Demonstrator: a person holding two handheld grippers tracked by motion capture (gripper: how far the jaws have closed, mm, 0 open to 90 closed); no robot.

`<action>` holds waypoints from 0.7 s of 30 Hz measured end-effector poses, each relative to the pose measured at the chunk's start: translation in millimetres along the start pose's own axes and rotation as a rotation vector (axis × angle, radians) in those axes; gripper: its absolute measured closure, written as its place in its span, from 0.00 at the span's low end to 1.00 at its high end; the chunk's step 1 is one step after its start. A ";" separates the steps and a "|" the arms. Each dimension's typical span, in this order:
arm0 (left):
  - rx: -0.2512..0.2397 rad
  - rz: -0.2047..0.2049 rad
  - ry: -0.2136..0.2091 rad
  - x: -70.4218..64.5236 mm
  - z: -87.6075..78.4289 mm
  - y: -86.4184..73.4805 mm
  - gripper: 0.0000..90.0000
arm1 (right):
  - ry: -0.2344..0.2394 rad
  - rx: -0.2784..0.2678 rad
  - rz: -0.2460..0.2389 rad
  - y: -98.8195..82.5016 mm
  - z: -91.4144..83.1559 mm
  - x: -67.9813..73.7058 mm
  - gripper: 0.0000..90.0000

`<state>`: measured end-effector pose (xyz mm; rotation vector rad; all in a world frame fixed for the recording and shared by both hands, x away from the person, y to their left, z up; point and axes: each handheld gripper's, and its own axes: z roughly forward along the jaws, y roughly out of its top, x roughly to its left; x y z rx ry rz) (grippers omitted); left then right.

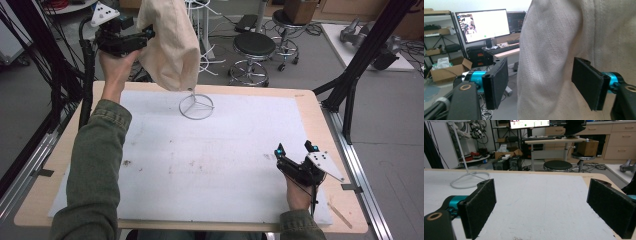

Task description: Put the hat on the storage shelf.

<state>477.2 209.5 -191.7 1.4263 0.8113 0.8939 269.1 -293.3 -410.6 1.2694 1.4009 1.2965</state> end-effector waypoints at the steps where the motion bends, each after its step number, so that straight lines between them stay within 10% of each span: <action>1: -0.004 -0.001 -0.002 1.0 -1.7 0.2 0.30 | 0.000 0.000 0.001 0.0 -0.1 0.0 0.09; 21: -0.059 -0.014 0.030 8.3 -58.5 5.5 0.25 | -0.006 -0.009 0.006 0.4 0.3 0.6 0.09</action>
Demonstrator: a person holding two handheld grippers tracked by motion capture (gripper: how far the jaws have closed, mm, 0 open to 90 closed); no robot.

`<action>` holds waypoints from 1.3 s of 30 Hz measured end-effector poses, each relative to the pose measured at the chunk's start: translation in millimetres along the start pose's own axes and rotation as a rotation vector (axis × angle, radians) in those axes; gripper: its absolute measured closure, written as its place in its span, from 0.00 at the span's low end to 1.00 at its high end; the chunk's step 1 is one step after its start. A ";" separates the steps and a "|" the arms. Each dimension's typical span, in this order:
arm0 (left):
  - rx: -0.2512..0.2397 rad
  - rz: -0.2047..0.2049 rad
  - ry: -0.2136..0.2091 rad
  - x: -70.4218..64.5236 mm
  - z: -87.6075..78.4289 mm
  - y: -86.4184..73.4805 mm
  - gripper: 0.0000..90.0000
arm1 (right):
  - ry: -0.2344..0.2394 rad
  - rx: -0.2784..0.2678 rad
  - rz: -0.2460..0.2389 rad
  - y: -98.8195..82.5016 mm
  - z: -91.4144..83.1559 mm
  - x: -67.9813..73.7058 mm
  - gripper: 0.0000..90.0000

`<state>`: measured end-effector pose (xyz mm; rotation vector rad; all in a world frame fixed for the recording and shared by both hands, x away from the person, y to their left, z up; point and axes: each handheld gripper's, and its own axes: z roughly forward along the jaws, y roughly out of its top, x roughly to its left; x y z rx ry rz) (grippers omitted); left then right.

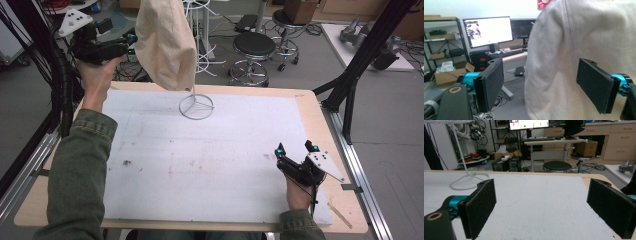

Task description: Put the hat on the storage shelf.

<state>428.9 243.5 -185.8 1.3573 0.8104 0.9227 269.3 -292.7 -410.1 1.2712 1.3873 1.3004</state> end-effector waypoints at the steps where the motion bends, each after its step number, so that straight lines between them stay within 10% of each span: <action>1: -0.007 -0.004 0.004 1.0 -3.5 0.1 0.25 | 0.002 0.002 0.000 0.0 0.0 0.0 0.09; 39: -0.050 -0.044 0.184 32.0 -120.8 -68.9 0.23 | 0.001 -0.001 0.000 0.0 1.3 4.2 0.09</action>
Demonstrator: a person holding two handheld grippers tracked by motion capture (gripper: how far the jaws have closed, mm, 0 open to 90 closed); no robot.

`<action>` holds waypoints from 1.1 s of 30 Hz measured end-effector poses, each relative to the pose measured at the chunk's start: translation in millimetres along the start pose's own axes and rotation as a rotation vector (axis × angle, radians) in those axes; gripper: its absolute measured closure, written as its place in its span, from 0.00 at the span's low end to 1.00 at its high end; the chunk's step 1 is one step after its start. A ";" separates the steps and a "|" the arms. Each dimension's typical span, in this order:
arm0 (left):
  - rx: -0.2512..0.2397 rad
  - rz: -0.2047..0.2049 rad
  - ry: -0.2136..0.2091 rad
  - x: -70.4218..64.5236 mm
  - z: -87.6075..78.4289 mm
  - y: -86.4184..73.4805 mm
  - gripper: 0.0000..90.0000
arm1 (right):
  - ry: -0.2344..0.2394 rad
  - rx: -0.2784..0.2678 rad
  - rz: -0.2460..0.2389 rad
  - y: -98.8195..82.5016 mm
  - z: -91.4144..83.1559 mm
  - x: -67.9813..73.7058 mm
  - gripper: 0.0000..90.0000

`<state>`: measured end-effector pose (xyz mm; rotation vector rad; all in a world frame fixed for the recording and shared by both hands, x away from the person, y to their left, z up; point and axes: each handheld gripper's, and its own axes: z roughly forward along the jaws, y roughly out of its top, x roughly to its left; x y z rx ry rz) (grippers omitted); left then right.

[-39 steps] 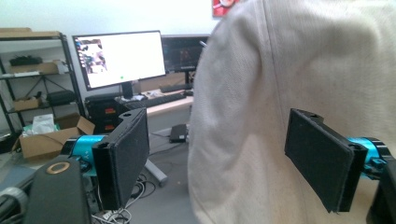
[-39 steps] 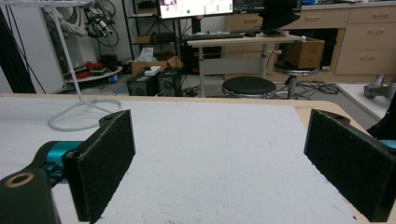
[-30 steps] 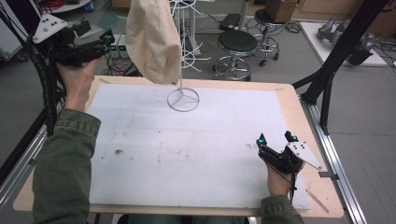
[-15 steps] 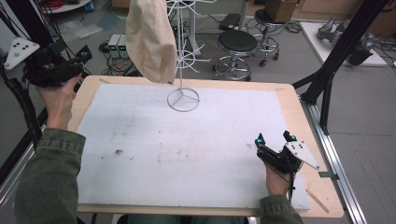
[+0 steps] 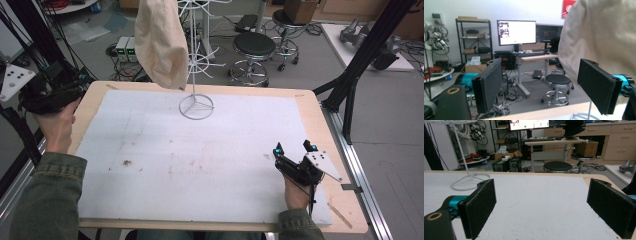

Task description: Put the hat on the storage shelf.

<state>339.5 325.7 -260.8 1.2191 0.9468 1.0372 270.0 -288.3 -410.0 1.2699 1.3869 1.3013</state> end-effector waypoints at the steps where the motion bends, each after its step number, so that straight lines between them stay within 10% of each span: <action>1: -0.001 0.001 0.004 -0.1 -1.9 -3.6 0.23 | 0.001 0.001 -0.001 0.0 -0.1 0.1 0.09; 33: 0.037 -0.030 0.107 -2.1 -53.8 -101.7 0.22 | 0.006 0.000 -0.005 -0.4 0.3 1.4 0.09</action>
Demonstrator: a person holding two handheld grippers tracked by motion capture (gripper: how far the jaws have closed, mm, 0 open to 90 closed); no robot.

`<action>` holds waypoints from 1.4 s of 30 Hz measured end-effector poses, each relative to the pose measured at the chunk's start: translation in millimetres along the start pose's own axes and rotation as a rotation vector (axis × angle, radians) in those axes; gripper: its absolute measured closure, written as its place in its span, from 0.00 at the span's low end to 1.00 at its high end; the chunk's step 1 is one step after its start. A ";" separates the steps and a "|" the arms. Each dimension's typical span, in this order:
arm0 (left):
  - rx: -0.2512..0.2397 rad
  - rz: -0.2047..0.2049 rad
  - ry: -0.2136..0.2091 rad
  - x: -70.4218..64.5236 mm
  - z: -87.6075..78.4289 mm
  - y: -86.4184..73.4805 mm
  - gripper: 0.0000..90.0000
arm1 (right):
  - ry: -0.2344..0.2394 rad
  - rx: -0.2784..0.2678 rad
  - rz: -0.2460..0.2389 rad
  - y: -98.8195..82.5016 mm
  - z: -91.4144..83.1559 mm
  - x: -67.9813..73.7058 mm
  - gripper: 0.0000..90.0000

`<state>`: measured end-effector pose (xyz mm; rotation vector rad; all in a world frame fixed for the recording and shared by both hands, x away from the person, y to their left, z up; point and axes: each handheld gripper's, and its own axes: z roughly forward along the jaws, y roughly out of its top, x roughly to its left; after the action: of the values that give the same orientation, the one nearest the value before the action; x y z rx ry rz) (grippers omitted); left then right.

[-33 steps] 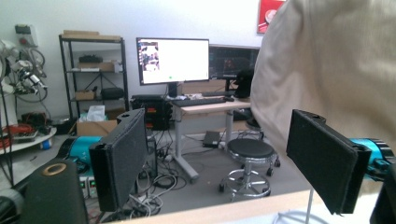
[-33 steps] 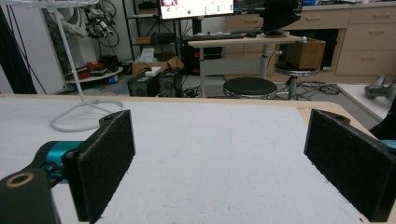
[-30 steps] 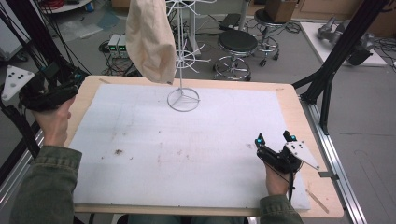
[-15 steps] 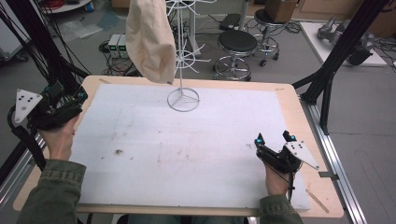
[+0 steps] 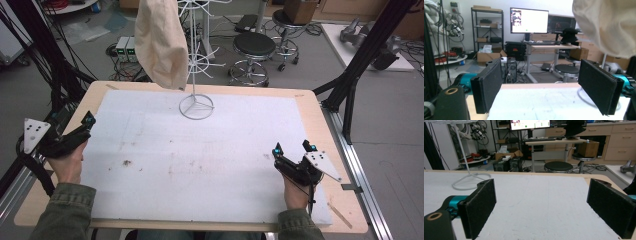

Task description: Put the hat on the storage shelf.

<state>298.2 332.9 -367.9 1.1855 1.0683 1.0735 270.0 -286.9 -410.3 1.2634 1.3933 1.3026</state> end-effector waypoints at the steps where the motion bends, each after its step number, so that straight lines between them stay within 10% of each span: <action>1: 0.003 -0.010 0.003 0.7 -1.1 -3.9 0.22 | 0.002 0.001 -0.003 0.0 0.1 0.0 0.09; 21: 0.085 -0.014 0.010 0.4 -19.0 -50.3 0.22 | 0.004 0.003 -0.009 -0.2 -0.9 1.3 0.09; 42: 0.112 0.009 0.019 -0.3 -31.5 -58.6 0.22 | 0.015 0.007 -0.001 -0.5 -0.5 3.3 0.09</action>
<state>270.8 333.6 -428.6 1.2719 1.1511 1.0450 268.9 -283.7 -410.5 1.2595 1.4102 1.3098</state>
